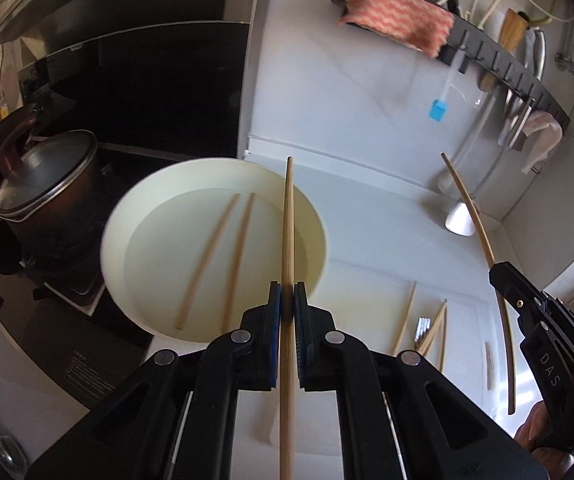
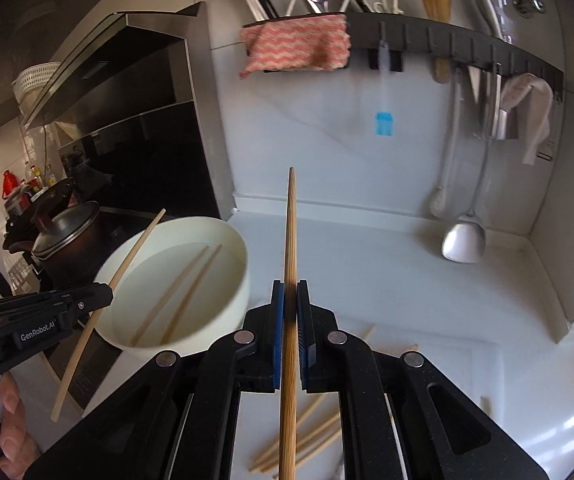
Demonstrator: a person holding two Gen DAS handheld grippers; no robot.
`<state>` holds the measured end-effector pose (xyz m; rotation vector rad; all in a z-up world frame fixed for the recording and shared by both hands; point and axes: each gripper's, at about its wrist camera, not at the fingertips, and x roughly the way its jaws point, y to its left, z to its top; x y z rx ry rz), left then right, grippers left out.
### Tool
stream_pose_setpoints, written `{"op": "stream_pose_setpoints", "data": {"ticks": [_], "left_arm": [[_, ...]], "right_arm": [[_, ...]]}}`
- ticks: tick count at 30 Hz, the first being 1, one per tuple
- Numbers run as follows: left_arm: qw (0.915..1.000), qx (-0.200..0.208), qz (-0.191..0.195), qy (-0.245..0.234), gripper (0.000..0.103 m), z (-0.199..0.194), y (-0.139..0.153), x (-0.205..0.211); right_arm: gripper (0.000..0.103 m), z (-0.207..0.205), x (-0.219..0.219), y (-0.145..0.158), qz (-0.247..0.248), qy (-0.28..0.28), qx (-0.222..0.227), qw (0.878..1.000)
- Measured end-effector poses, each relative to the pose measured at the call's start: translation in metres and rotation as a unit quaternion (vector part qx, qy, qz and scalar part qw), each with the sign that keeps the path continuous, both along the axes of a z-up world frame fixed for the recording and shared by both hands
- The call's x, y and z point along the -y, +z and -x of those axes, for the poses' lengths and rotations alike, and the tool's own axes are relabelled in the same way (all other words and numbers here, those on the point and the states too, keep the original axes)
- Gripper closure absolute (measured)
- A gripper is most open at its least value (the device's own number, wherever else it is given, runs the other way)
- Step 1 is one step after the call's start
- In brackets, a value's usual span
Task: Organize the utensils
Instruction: 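Carry the left tool's chopstick over the white bowl while the right tool carries its own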
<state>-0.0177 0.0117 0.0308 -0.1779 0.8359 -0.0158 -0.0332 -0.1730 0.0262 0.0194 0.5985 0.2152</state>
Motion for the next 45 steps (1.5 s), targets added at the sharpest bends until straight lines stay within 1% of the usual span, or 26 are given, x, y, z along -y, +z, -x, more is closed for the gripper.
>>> {"op": "stream_pose_setpoints", "data": {"ticks": [4, 6, 12, 16, 21, 25, 30, 36, 45], "left_arm": [[0.9999, -0.002, -0.006, 0.016, 0.096, -0.022, -0.003, -0.046], [0.9998, -0.007, -0.008, 0.015, 0.096, -0.039, -0.007, -0.066], [0.9995, -0.031, 0.002, -0.004, 0.096, -0.093, -0.032, -0.115], [0.9983, -0.051, 0.004, -0.027, 0.096, -0.124, -0.050, -0.132], [0.9955, -0.078, 0.005, -0.053, 0.096, -0.151, -0.071, -0.141], [0.9924, -0.100, 0.008, -0.072, 0.096, -0.165, -0.091, -0.142], [0.9884, -0.121, 0.010, -0.091, 0.096, -0.178, -0.110, -0.139], [0.9846, -0.142, 0.011, -0.100, 0.096, -0.189, -0.126, -0.136], [0.9794, -0.173, 0.008, -0.103, 0.096, -0.197, -0.143, -0.134]], "right_arm": [[0.097, -0.025, -0.047, 0.002, -0.011, 0.020, -0.003, 1.000], [0.097, -0.042, -0.068, -0.001, -0.022, 0.024, -0.016, 0.999], [0.097, -0.092, -0.122, -0.022, -0.034, 0.018, -0.056, 0.998], [0.097, -0.119, -0.148, -0.040, -0.038, 0.006, -0.086, 0.996], [0.097, -0.144, -0.164, -0.067, -0.042, -0.012, -0.127, 0.991], [0.097, -0.158, -0.172, -0.087, -0.042, -0.023, -0.159, 0.986], [0.097, -0.170, -0.175, -0.108, -0.054, -0.037, -0.199, 0.978], [0.097, -0.181, -0.179, -0.125, -0.049, -0.048, -0.237, 0.969], [0.097, -0.190, -0.183, -0.143, -0.046, -0.052, -0.278, 0.958]]}}
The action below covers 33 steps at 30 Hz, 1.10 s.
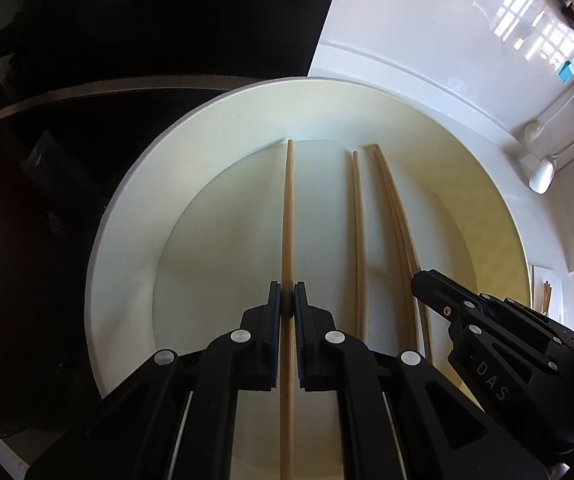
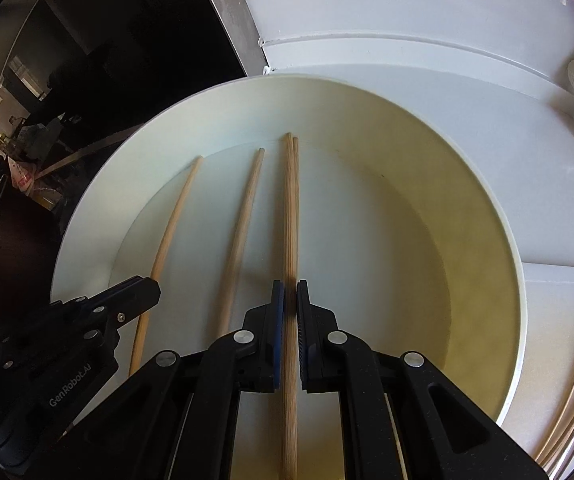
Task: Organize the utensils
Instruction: 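Carry the left tool's chopstick over the white bowl while the right tool carries its own, then open the left tool to drop its chopstick while the right tool releases its own, then move both open tools back from the bowl to the chopsticks on the board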
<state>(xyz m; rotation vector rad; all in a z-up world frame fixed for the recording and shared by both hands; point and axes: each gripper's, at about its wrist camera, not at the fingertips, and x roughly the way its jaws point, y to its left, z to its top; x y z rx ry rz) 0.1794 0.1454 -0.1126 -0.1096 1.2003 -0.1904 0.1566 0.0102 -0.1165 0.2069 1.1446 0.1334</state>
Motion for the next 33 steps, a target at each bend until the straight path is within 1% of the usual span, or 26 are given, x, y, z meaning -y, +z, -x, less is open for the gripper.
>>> {"op": "stream_pose_setpoints", "data": {"ticks": [5, 7, 9, 11, 12, 13, 14, 15, 17, 18, 19, 20, 22, 25, 27, 30, 32, 33], "left_arm": [[0.9999, -0.015, -0.007, 0.004, 0.096, -0.003, -0.009, 0.001], [0.9997, -0.022, -0.003, 0.007, 0.095, -0.002, -0.012, -0.001], [0.9997, -0.021, -0.005, 0.009, 0.089, -0.001, -0.011, 0.000], [0.9997, -0.020, -0.008, 0.012, 0.075, -0.003, -0.010, 0.003], [0.9997, -0.020, -0.008, 0.015, 0.070, -0.002, -0.010, 0.002], [0.9996, -0.018, -0.008, 0.018, 0.064, -0.001, -0.008, 0.001], [0.9997, -0.014, -0.005, 0.020, 0.060, 0.000, -0.006, 0.000], [0.9997, -0.011, -0.004, 0.020, 0.060, 0.002, -0.004, 0.000], [0.9997, -0.003, -0.008, 0.022, 0.056, 0.005, 0.002, -0.001], [0.9997, 0.001, -0.012, 0.023, 0.053, 0.007, 0.006, -0.001], [0.9995, 0.007, -0.016, 0.027, 0.044, 0.009, 0.009, -0.001], [0.9993, 0.015, -0.016, 0.032, 0.041, 0.011, 0.013, -0.002], [0.9988, 0.025, -0.018, 0.037, 0.040, 0.016, 0.020, -0.006], [0.9981, 0.035, -0.020, 0.047, 0.038, 0.022, 0.031, -0.007], [0.9972, 0.043, -0.027, 0.055, 0.037, 0.028, 0.037, -0.005], [0.9954, 0.054, -0.043, 0.066, 0.032, 0.038, 0.047, -0.003], [0.9945, 0.060, -0.043, 0.074, 0.029, 0.047, 0.054, 0.000], [0.9941, 0.063, -0.043, 0.078, 0.027, 0.052, 0.058, -0.001]], "right_arm": [[0.096, 0.002, 0.002, -0.002, 0.003, 0.000, -0.006, 1.000], [0.096, 0.002, 0.004, -0.003, 0.003, 0.000, -0.008, 1.000], [0.096, 0.003, 0.006, -0.003, -0.001, -0.003, -0.011, 1.000], [0.096, 0.005, 0.008, -0.002, 0.000, -0.002, -0.010, 1.000], [0.096, 0.006, 0.009, -0.001, 0.000, -0.001, -0.007, 1.000], [0.096, 0.007, 0.010, 0.001, -0.001, -0.001, -0.003, 1.000], [0.094, 0.006, 0.011, 0.003, -0.003, 0.000, 0.001, 1.000], [0.092, 0.007, 0.012, 0.005, -0.002, 0.000, 0.005, 1.000], [0.083, 0.010, 0.013, 0.011, 0.005, 0.001, 0.018, 1.000], [0.082, 0.012, 0.015, 0.015, 0.008, 0.001, 0.025, 1.000], [0.080, 0.014, 0.017, 0.019, 0.007, 0.000, 0.032, 0.999], [0.077, 0.015, 0.019, 0.023, 0.005, 0.000, 0.039, 0.999], [0.073, 0.021, 0.024, 0.030, 0.004, 0.000, 0.054, 0.999], [0.071, 0.031, 0.031, 0.042, 0.002, 0.005, 0.076, 0.997], [0.066, 0.040, 0.037, 0.050, 0.001, 0.008, 0.090, 0.996], [0.060, 0.053, 0.043, 0.060, 0.001, 0.015, 0.108, 0.994], [0.056, 0.062, 0.048, 0.065, 0.001, 0.020, 0.113, 0.993], [0.056, 0.067, 0.051, 0.067, 0.000, 0.021, 0.114, 0.993]]}}
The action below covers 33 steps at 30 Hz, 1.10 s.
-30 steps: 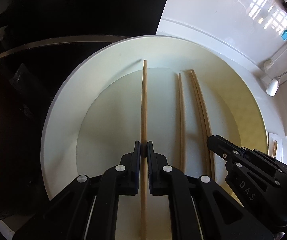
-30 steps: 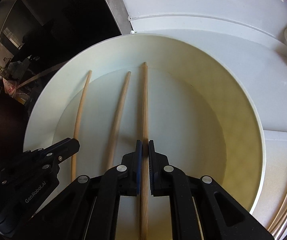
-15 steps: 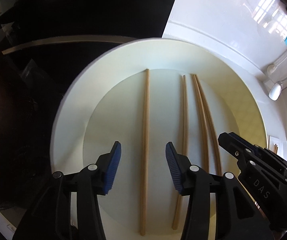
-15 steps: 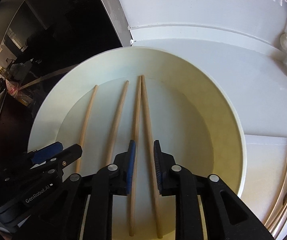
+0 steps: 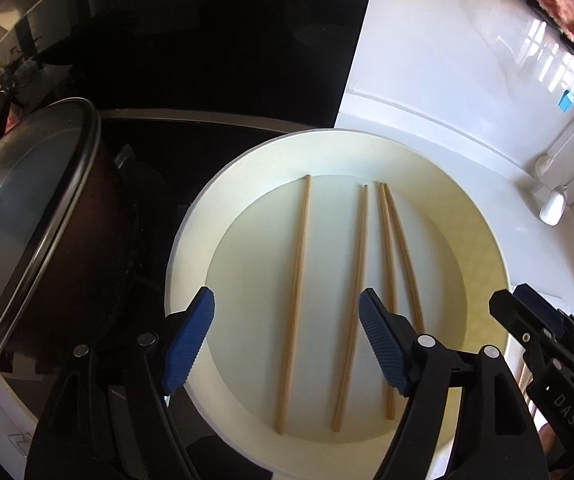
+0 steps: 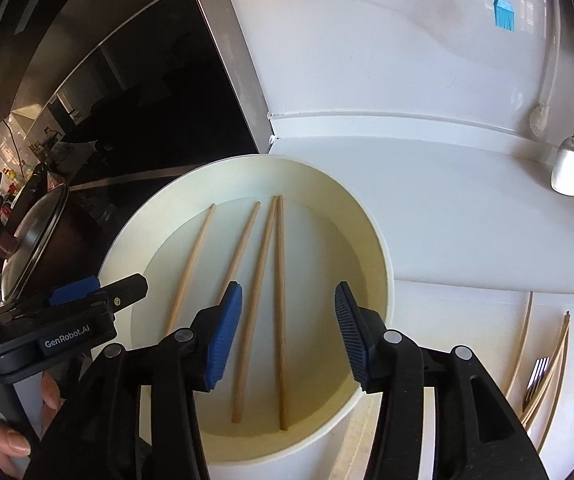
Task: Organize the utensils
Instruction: 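Move both open tools back from the bowl to the chopsticks on the board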
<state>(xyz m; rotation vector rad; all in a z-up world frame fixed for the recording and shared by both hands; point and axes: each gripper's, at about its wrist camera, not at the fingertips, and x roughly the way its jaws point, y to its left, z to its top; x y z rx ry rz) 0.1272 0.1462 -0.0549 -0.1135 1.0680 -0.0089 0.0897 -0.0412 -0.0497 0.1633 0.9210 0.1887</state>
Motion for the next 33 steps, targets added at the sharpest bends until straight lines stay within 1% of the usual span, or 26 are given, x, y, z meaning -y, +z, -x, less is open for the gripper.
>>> {"op": "stream_pose_setpoints", "data": {"ticks": [3, 8, 12, 17, 24, 26, 30, 33], "left_arm": [[1.0000, 0.008, 0.000, 0.005, 0.024, 0.015, 0.010, 0.009], [0.9998, 0.018, 0.002, 0.012, 0.018, 0.046, 0.025, 0.032], [0.9997, 0.020, 0.003, 0.010, 0.015, 0.070, 0.031, 0.058], [0.9997, 0.023, 0.001, 0.008, 0.008, 0.101, 0.036, 0.093], [0.9998, 0.020, -0.004, 0.004, 0.007, 0.139, 0.039, 0.143], [0.9997, 0.022, -0.006, 0.002, 0.007, 0.149, 0.041, 0.157], [0.9996, 0.020, -0.017, -0.008, 0.007, 0.160, 0.039, 0.183], [0.9996, 0.011, -0.023, -0.014, 0.007, 0.163, 0.037, 0.194]], "right_arm": [[0.055, 0.012, 0.013, 0.006, -0.005, 0.000, 0.005, 1.000], [0.049, 0.042, 0.038, 0.014, -0.002, 0.006, 0.016, 1.000], [0.047, 0.068, 0.062, 0.019, -0.001, 0.004, 0.020, 1.000], [0.044, 0.101, 0.099, 0.023, 0.001, 0.000, 0.025, 1.000], [0.042, 0.146, 0.150, 0.020, 0.001, -0.011, 0.033, 0.999], [0.040, 0.156, 0.165, 0.019, 0.004, -0.016, 0.038, 0.999], [0.039, 0.172, 0.197, 0.017, 0.007, -0.029, 0.042, 0.999], [0.039, 0.178, 0.215, 0.013, 0.009, -0.045, 0.031, 0.998]]}}
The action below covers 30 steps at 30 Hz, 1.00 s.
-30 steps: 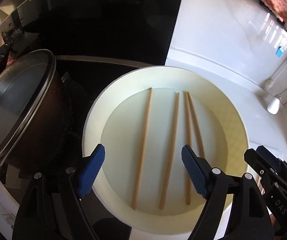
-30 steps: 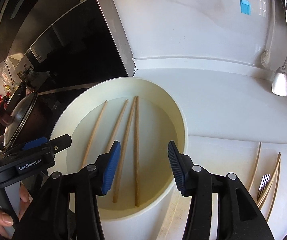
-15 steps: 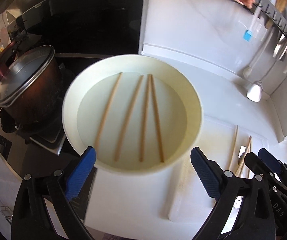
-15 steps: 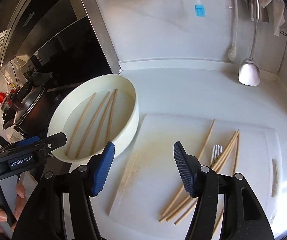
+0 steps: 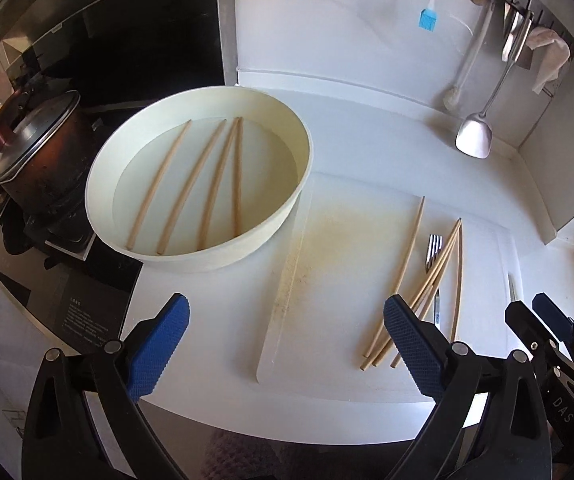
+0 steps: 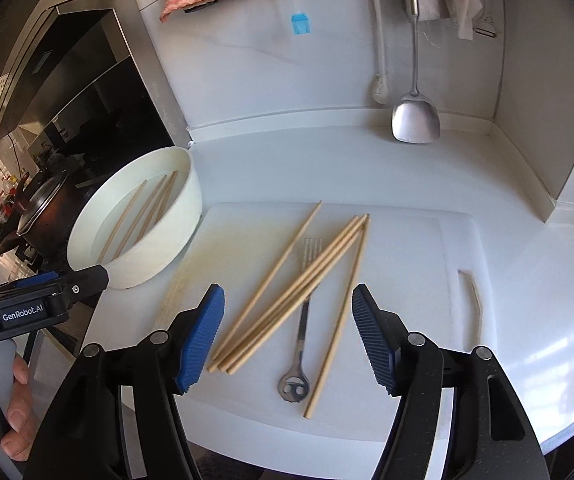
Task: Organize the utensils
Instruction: 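Move both open tools back from the bowl to the chopsticks on the board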
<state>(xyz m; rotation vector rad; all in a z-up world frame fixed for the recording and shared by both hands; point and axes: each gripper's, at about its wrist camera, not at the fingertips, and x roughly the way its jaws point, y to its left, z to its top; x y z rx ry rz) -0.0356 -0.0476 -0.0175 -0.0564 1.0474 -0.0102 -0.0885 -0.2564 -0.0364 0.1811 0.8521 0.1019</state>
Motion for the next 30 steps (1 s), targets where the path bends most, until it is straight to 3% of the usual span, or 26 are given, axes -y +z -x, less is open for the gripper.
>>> {"op": "stream_pose_setpoints", "data": {"ticks": [5, 17, 22, 30], "left_arm": [[0.9999, -0.002, -0.001, -0.015, 0.007, 0.000, -0.004, 0.007], [0.9908, 0.025, 0.013, -0.133, 0.007, -0.037, -0.036, 0.041], [0.9887, 0.041, 0.022, -0.142, 0.007, -0.049, -0.057, 0.053], [0.9874, 0.074, 0.002, -0.140, 0.006, -0.054, -0.086, 0.062]], "right_arm": [[0.037, 0.007, 0.017, -0.009, -0.004, -0.038, -0.006, 0.999], [0.037, 0.018, 0.019, -0.041, 0.027, -0.159, -0.008, 0.987], [0.037, 0.015, 0.020, -0.056, 0.026, -0.192, 0.008, 0.981], [0.037, 0.003, 0.018, -0.084, 0.035, -0.188, 0.031, 0.981]]}}
